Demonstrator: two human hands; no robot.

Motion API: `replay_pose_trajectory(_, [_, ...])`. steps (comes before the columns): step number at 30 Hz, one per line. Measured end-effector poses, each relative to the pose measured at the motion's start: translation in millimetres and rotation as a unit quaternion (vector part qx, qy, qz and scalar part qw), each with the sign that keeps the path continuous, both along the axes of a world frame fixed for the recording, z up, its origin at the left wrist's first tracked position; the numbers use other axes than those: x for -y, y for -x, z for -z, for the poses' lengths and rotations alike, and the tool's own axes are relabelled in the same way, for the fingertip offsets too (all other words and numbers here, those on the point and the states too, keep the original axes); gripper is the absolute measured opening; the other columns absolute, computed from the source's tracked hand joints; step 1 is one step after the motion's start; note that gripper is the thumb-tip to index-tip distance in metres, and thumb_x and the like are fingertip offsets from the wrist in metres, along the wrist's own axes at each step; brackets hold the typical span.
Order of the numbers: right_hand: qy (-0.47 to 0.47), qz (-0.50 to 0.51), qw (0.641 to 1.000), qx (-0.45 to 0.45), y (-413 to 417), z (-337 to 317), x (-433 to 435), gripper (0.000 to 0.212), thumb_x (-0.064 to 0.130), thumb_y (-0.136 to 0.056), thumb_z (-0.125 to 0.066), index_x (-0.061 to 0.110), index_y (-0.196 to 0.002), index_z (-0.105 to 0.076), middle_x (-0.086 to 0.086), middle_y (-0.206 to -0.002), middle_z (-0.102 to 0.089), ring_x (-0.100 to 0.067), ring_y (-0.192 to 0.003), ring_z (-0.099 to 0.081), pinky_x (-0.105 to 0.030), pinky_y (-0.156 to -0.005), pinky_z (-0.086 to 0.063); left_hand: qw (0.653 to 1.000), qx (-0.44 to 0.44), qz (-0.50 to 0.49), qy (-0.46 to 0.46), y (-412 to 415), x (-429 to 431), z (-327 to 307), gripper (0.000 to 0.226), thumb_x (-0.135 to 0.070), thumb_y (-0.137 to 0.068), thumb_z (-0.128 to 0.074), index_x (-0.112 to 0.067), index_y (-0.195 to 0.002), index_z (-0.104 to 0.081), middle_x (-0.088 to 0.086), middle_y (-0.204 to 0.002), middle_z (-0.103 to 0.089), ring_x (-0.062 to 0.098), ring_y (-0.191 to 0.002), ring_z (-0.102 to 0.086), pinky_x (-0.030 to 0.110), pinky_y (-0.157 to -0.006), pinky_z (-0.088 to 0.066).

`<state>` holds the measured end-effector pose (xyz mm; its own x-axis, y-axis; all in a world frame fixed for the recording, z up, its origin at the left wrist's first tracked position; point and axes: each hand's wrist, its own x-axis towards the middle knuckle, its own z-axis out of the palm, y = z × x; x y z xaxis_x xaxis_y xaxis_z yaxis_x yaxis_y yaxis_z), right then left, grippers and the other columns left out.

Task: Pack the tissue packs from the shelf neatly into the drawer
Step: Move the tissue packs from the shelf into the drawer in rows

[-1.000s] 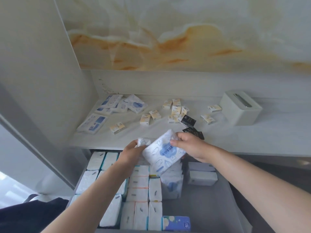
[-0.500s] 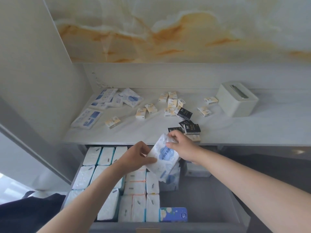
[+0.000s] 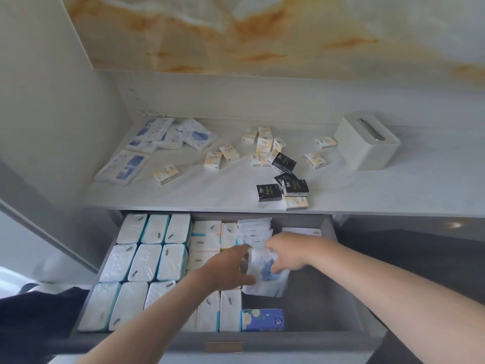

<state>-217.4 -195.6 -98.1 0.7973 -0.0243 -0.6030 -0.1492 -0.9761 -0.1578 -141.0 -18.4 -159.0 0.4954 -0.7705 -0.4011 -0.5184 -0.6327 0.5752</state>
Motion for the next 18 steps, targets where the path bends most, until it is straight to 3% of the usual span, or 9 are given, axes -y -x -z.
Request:
replay_pose_trajectory(3, [0.03,-0.021,0.999,0.012,3.8,29.3,-9.0,0.031,0.032,-0.088,-0.067,0.012,-0.11,-0.06,-0.012,-0.108,-0.064,-0.031,-0.096,-0.061,-0.037,-0.075,-0.05,0.998,0.028,-0.016,0.057,2.1,0.8,5.4,0.067,-0.052,-0.075,-0.073,-0.038,-0.131,-0.038,-0.017,-0.116,-0.058,0.007,-0.093,-0.061,0.028,-0.083,-0.051])
replay_pose_trajectory(6, [0.001,0.009,0.998,0.068,7.3,52.7,-16.9,0.031,0.028,-0.09,-0.064,0.012,-0.116,-0.056,-0.012,-0.115,-0.061,-0.032,-0.103,-0.06,-0.037,-0.077,-0.048,0.99,0.124,0.013,0.072,3.7,-0.1,19.5,0.053,-0.046,-0.082,-0.068,-0.034,-0.13,-0.047,-0.011,-0.116,-0.06,0.011,-0.1,-0.059,0.026,-0.085,-0.046])
replay_pose_trajectory(8, [-0.006,0.034,0.993,0.11,9.8,62.6,-19.9,0.032,0.03,-0.09,-0.064,0.013,-0.114,-0.052,-0.009,-0.115,-0.059,-0.031,-0.102,-0.06,-0.037,-0.073,-0.046,0.978,0.197,0.034,0.055,4.4,0.0,31.8,0.042,-0.035,-0.088,-0.062,-0.029,-0.129,-0.053,-0.005,-0.117,-0.06,0.016,-0.106,-0.055,0.026,-0.09,-0.041])
replay_pose_trajectory(12, [0.089,0.047,0.989,0.112,13.1,73.5,-18.0,0.047,0.036,-0.086,-0.064,0.012,-0.12,-0.044,-0.008,-0.11,-0.062,-0.03,-0.093,-0.064,-0.034,-0.061,-0.044,0.963,0.261,0.059,0.023,3.8,3.9,48.1,0.042,-0.031,-0.089,-0.062,-0.025,-0.13,-0.053,-0.002,-0.121,-0.056,0.021,-0.112,-0.05,0.032,-0.097,-0.04])
replay_pose_trajectory(15, [0.087,0.184,0.977,0.061,16.5,81.5,-12.9,0.059,0.041,-0.082,-0.067,0.011,-0.125,-0.04,-0.005,-0.106,-0.064,-0.026,-0.088,-0.065,-0.031,-0.058,-0.046,0.95,0.299,0.091,0.006,6.5,8.5,55.9,0.041,-0.032,-0.082,-0.067,-0.022,-0.121,-0.057,0.0,-0.115,-0.051,0.023,-0.105,-0.051,0.035,-0.089,-0.045])
replay_pose_trajectory(18, [-0.031,0.379,0.925,-0.014,16.5,97.0,-15.8,0.069,0.031,-0.086,-0.064,0.009,-0.14,-0.026,-0.012,-0.116,-0.062,-0.024,-0.063,-0.065,-0.03,-0.044,-0.05,0.939,0.331,0.093,0.016,7.5,12.2,58.8,0.042,-0.032,-0.07,-0.075,-0.021,-0.108,-0.061,0.0,-0.108,-0.049,0.022,-0.095,-0.051,0.035,-0.079,-0.049])
